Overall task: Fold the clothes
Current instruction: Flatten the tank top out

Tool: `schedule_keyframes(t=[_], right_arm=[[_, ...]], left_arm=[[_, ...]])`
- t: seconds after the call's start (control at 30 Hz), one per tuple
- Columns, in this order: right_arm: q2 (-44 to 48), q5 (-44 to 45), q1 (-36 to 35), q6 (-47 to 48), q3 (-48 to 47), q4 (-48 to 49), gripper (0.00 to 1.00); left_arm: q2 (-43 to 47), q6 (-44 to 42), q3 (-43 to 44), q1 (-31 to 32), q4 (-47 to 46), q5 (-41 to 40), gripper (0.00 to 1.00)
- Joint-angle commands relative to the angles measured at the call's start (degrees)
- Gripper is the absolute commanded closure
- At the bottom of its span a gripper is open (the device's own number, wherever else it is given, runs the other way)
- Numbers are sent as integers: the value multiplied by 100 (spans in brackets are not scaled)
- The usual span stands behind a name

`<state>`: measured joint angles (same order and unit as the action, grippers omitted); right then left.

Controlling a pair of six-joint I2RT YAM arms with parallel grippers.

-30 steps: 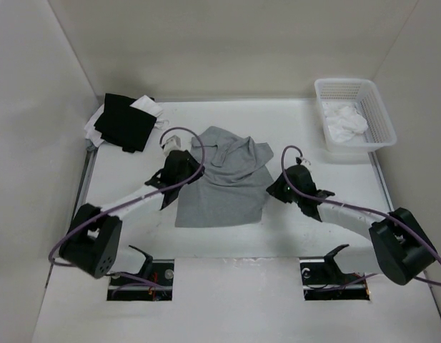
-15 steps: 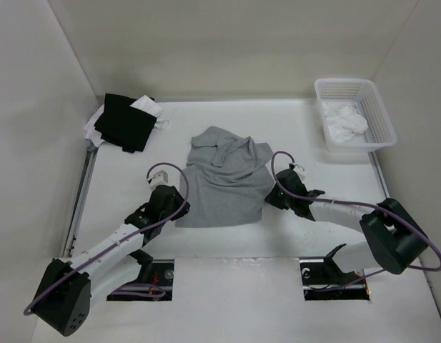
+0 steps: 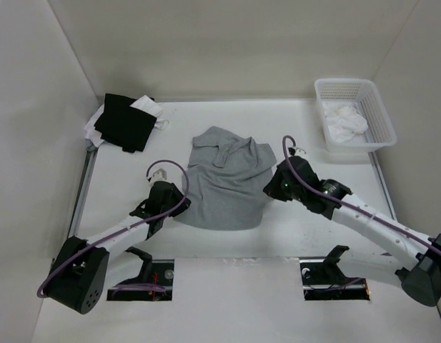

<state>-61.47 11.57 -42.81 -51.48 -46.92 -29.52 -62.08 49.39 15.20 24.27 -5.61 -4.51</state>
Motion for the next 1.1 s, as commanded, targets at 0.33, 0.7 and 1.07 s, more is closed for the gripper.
schedule_keyframes(t=[0.33,0.7,1.07], right_arm=[[-2434,-113,322,1124,-646,991,77],[-1436,372,198,51,1009,1501,52],[-2273,820,154,-73,578,1414,91]], left_arm=[[477,-192,-123,-534,86,425,77],[355,-280,255,661,42,-102,77],[-234,-113,-8,864,-590,-120,77]])
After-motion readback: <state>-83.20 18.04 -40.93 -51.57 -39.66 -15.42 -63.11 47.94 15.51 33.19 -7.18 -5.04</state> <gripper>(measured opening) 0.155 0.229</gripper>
